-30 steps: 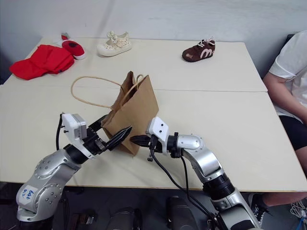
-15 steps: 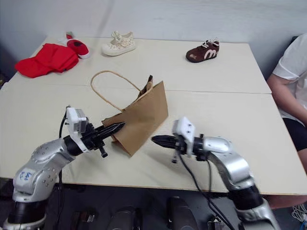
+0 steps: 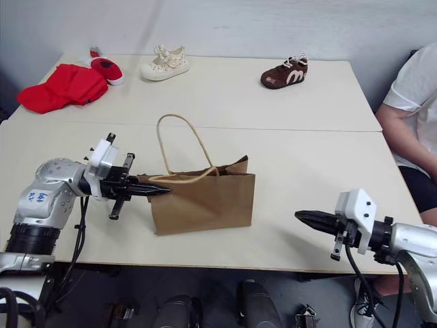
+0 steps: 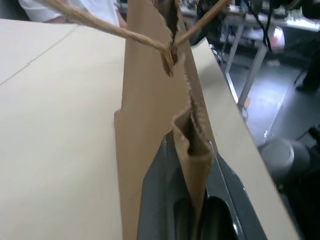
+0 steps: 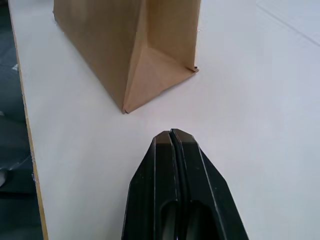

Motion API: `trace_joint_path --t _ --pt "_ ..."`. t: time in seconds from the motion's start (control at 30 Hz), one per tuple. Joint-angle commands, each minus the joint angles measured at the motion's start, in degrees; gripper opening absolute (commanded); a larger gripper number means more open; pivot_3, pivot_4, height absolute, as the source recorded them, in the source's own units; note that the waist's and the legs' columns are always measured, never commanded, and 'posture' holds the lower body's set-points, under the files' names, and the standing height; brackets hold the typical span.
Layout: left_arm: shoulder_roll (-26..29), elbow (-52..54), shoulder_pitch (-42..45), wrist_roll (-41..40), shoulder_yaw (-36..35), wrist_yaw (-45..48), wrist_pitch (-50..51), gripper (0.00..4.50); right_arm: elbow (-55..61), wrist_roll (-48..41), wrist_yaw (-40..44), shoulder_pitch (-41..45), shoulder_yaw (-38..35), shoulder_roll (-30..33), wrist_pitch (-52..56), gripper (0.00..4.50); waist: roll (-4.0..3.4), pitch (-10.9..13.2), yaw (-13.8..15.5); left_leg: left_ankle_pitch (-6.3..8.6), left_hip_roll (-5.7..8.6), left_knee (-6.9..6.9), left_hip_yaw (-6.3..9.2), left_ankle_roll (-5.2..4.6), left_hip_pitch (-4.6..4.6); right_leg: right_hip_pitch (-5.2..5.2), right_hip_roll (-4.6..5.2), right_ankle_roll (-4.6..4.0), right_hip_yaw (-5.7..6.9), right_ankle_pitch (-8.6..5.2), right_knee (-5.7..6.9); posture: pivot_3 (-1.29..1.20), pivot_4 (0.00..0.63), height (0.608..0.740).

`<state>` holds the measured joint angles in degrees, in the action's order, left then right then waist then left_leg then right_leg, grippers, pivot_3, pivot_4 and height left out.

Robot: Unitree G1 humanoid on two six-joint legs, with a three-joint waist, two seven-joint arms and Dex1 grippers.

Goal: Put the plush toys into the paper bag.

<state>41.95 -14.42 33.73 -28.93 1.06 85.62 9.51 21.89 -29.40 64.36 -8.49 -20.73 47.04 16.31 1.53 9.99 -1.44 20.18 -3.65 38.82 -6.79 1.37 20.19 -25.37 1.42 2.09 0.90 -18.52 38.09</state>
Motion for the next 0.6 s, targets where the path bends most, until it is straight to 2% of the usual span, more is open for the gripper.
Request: trace_joint_path --t 0.03,0.07,0.1,0.2,0.3,0.4,0.53,0.57,0.6 --pt "0.72 -1.22 2.02 3.37 0.64 -0.12 -1.20 0.03 -0.42 -1.02 -0.65 -0.52 -1.14 -1.44 -1.97 0.00 0.00 0.00 0.07 0.00 0.01 0.01 0.01 -0.01 0.01 0.00 0.01 0.02 0.00 0.01 0.01 0.00 0.150 0.740" --pt "1.56 -0.87 1.73 4.60 0.47 -1.77 -0.42 0.03 -0.55 -1.96 -1.16 -0.03 -1.05 -1.62 -0.83 0.00 0.00 0.00 0.07 0.01 0.01 0.04 0.03 -0.01 0.03 0.00 0.01 0.03 0.00 0.01 0.01 0.00 0.150 0.740" --pt "2.09 -0.59 1.43 5.50 0.25 -2.85 -0.04 0.44 -0.58 -2.63 -1.48 0.30 -1.04 -1.64 0.08 0.00 0.00 0.00 0.04 0.01 0.01 0.04 0.02 -0.02 0.02 0.00 0.02 0.04 -0.02 0.02 0.02 0.00 0.150 0.740" --pt "4.13 2.68 -2.19 3.58 -4.68 -5.93 1.99 1.28 -0.79 -4.38 -1.25 1.96 -1.16 -0.45 2.34 0.62 -0.01 0.00 -0.21 0.02 0.00 0.07 0.02 -0.03 0.00 0.00 0.04 0.04 -0.04 0.02 0.09 0.00 0.150 0.740" --pt "5.69 6.06 -7.38 1.12 -11.89 -11.06 4.04 2.27 -1.36 -4.50 -0.93 4.16 -1.82 0.36 1.55 1.65 -0.03 0.01 -0.46 0.03 -0.06 0.05 -0.01 -0.04 -0.04 -0.04 0.02 0.00 -0.14 0.00 0.19 0.00 0.150 0.740" --pt "7.76 7.31 -13.20 2.99 -15.69 -13.41 2.07 3.21 -2.60 -3.70 -0.77 6.32 -2.12 0.63 -0.41 2.64 -0.03 0.02 -0.17 0.04 -0.07 0.06 0.03 -0.03 -0.04 -0.07 0.04 -0.01 -0.11 -0.01 0.23 0.00 0.150 0.740" --pt "11.96 13.34 -25.20 7.80 -20.19 -17.06 -0.31 4.49 -5.47 -1.39 1.85 8.19 -2.28 3.19 -3.86 4.13 -0.09 0.05 -0.13 0.19 -0.03 0.06 -0.01 -0.15 -0.03 -0.06 0.12 -0.01 -0.13 -0.01 0.15 0.00 0.150 0.740" --pt "12.35 14.14 -26.45 7.99 -20.67 -17.75 -0.36 4.50 -5.94 -1.26 2.18 8.31 -2.27 3.55 -4.24 4.49 -0.08 0.05 0.06 0.21 -0.03 0.07 -0.03 -0.18 -0.02 -0.06 0.14 0.00 -0.13 -0.01 0.13 0.00 0.150 0.740" --pt "12.46 14.33 -28.35 7.74 -22.29 -18.52 -0.01 4.50 -7.41 -0.76 3.19 8.34 -2.41 4.31 -5.25 4.49 -0.07 0.04 0.31 0.22 -0.03 0.10 0.00 -0.19 0.00 -0.06 0.15 0.00 -0.09 -0.01 0.10 0.00 0.150 0.740"
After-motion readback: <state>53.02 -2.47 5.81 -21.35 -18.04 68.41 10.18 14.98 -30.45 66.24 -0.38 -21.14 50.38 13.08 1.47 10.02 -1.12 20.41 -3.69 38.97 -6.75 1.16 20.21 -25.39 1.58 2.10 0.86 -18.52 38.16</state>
